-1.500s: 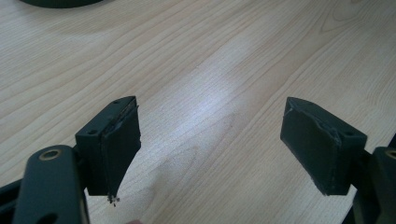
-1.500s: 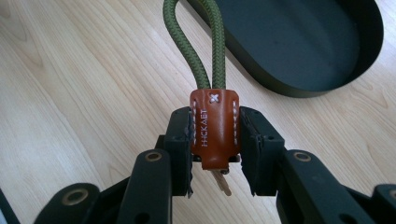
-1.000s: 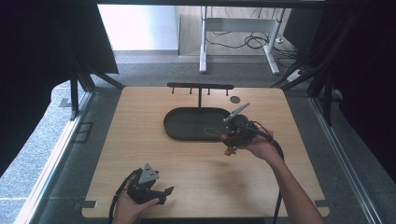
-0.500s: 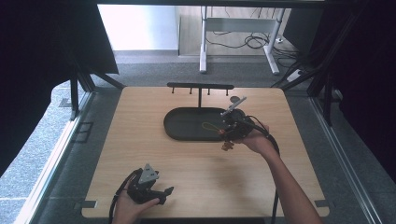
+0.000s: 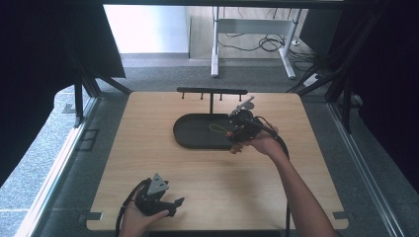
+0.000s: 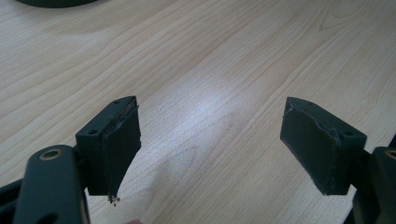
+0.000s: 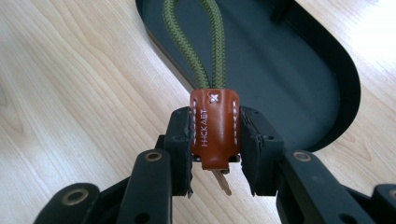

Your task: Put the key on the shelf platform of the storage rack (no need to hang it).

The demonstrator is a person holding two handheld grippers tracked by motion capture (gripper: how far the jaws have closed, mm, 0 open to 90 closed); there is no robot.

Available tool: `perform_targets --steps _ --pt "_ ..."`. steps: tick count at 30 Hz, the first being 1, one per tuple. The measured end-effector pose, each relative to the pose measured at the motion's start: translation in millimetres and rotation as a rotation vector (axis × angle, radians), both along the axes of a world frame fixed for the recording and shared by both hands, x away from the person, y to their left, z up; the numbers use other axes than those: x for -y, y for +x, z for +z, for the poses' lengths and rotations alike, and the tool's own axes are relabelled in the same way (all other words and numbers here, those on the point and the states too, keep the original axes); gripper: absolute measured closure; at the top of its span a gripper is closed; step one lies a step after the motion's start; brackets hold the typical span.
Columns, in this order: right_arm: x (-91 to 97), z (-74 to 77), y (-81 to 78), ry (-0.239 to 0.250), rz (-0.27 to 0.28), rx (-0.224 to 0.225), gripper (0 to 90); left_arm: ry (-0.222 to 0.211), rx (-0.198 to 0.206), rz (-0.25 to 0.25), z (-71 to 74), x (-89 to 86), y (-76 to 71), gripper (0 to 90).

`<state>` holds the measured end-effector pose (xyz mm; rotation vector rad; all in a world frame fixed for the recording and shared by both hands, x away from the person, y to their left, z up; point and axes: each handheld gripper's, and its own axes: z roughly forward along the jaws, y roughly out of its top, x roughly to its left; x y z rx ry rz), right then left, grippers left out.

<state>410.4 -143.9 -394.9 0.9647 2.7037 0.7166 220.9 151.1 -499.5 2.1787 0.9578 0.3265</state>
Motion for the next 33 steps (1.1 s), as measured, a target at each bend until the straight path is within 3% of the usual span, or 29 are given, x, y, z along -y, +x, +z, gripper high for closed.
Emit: perform_targets --steps 11,33 --pt "-0.4 2.5 10.5 0.017 -0.001 -0.008 67.0 -0.008 -0.005 -0.001 0.0 1.9 2.0 20.9" --pt "-6.1 8.7 21.0 0.032 -0.043 0.033 66.9 0.004 0.004 -0.038 1.9 10.3 -0.2 20.9"
